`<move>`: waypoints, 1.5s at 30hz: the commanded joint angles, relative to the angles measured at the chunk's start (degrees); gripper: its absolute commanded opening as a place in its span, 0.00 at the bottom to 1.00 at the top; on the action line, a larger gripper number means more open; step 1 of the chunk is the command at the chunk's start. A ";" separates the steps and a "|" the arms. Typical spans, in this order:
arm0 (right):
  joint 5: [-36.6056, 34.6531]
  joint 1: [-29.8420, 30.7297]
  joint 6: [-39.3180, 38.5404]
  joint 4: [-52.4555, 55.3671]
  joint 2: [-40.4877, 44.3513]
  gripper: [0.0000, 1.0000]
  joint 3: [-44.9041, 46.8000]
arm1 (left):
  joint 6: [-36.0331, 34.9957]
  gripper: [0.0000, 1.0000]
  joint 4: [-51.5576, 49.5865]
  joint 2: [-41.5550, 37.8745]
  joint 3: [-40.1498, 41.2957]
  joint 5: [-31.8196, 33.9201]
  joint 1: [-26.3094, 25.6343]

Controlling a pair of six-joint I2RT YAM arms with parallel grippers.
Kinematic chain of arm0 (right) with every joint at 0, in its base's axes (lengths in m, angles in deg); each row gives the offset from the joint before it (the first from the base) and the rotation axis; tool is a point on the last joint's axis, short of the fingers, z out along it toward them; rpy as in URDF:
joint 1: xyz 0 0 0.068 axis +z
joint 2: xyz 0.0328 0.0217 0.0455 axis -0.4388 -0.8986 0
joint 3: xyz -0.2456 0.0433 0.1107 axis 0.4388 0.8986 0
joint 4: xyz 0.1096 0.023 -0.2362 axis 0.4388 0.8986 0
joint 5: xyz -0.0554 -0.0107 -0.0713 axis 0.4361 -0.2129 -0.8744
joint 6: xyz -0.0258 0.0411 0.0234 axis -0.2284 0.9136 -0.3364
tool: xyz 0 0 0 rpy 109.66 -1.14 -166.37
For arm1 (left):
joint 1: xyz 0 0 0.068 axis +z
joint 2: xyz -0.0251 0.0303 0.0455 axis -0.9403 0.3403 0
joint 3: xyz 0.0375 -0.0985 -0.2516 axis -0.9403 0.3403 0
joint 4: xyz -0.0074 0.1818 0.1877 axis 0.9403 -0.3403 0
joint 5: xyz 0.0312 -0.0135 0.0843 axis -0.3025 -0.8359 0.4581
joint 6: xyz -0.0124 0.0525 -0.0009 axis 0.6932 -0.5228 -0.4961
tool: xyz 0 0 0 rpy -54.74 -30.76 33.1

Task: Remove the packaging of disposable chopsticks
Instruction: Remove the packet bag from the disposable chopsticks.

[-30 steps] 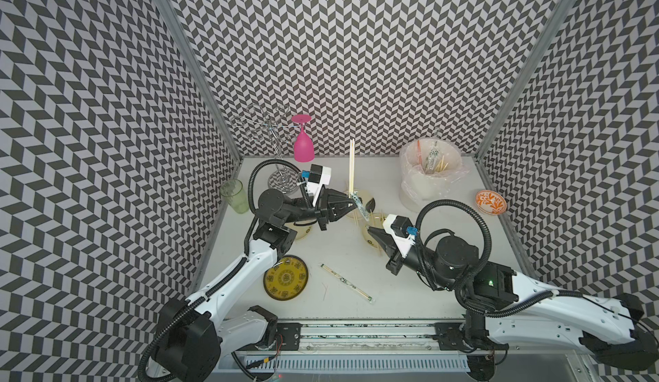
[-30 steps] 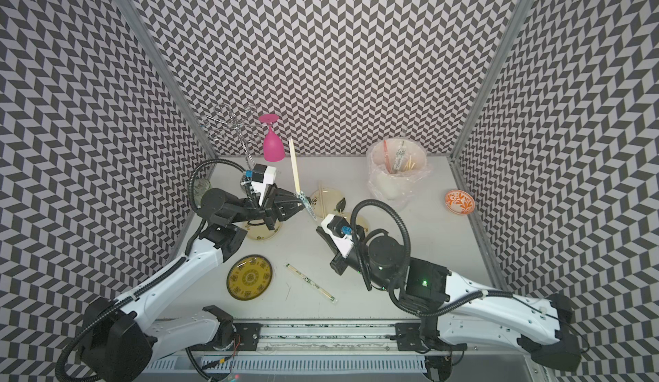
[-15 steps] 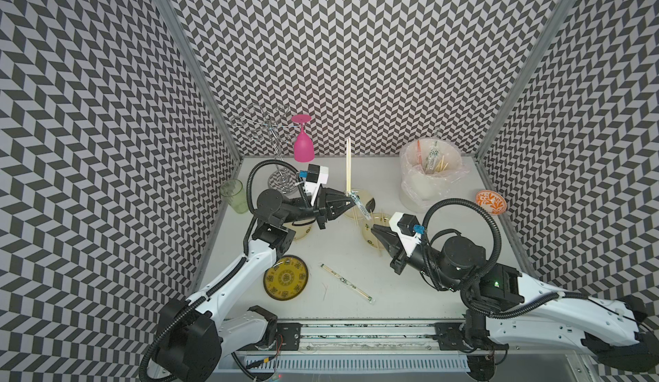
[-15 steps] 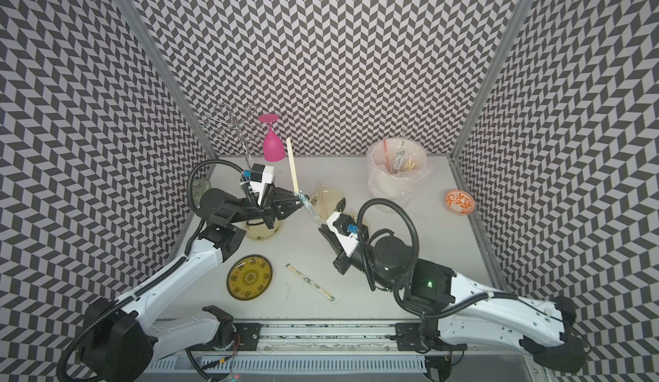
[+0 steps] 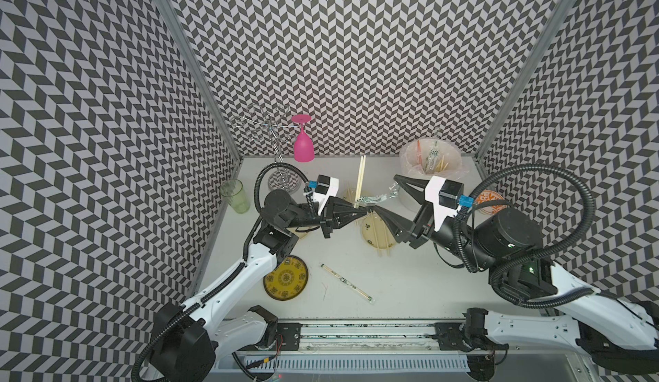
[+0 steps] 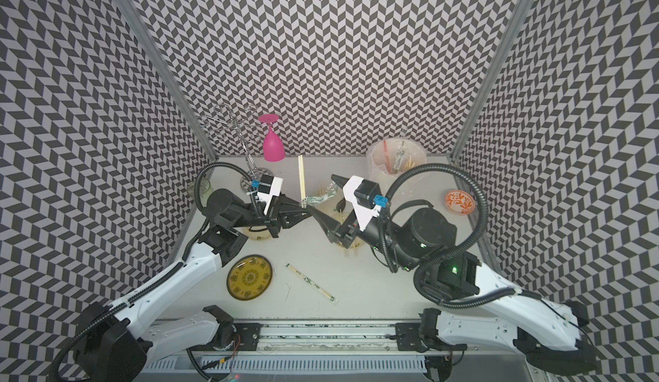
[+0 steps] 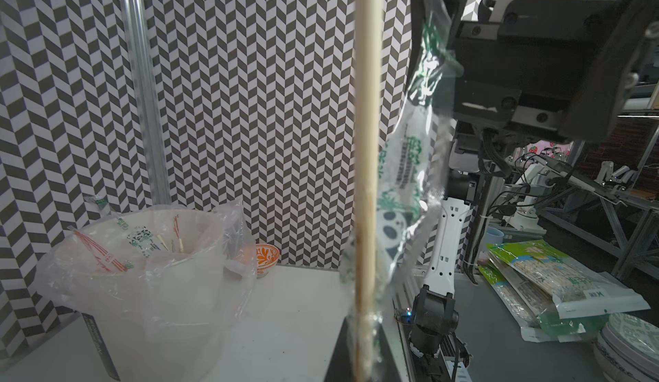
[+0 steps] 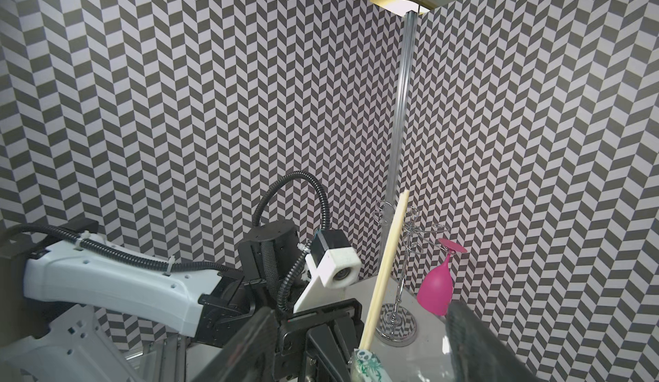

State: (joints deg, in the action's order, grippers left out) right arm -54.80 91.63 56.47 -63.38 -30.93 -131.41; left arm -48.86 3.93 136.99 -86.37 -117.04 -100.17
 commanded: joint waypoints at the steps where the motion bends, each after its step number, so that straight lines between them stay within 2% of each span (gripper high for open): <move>1: 5.23 -2.49 2.76 0.99 -2.28 0.75 -2.45 | -4.23 0.00 -4.14 -0.77 -2.40 -1.22 -1.02; 6: 4.80 -3.57 3.75 -2.83 -0.16 0.75 -0.86 | -4.96 0.00 -3.87 -1.93 -2.06 -0.09 -1.09; 10: 10.24 -5.51 6.17 -2.33 -0.63 0.74 -0.60 | -4.98 0.00 -4.04 -1.80 -2.22 -0.09 -1.14; 14: 10.74 -5.71 7.91 -3.78 -1.71 0.72 2.60 | -3.63 0.00 -1.56 -2.49 -1.72 -0.32 -1.14; 19: 16.49 -6.39 10.08 -3.65 -4.05 0.73 3.81 | -3.64 0.00 -1.23 -2.75 -1.47 -0.32 -1.14; 23: 18.34 -6.51 10.51 -5.07 -5.07 0.64 4.28 | -3.13 0.00 -1.08 -2.40 -1.61 -0.81 -1.11; 30: 18.98 -6.59 11.12 -6.27 -6.59 0.41 4.71 | -2.46 0.00 -0.20 -2.53 -1.39 -1.11 -1.11; 41: 19.00 -7.84 11.18 -4.35 -7.95 0.41 4.13 | -0.54 0.00 3.87 -3.60 -0.42 -3.10 -1.14; 45: 20.23 -8.22 11.40 -4.14 -8.34 0.33 4.03 | -0.57 0.00 3.96 -3.75 -0.29 -3.19 -1.11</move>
State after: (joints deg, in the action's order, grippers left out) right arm -36.18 83.81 67.40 -66.24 -39.00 -126.86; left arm -50.23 5.53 134.19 -86.92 -118.99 -101.11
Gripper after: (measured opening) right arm 0.341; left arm 0.077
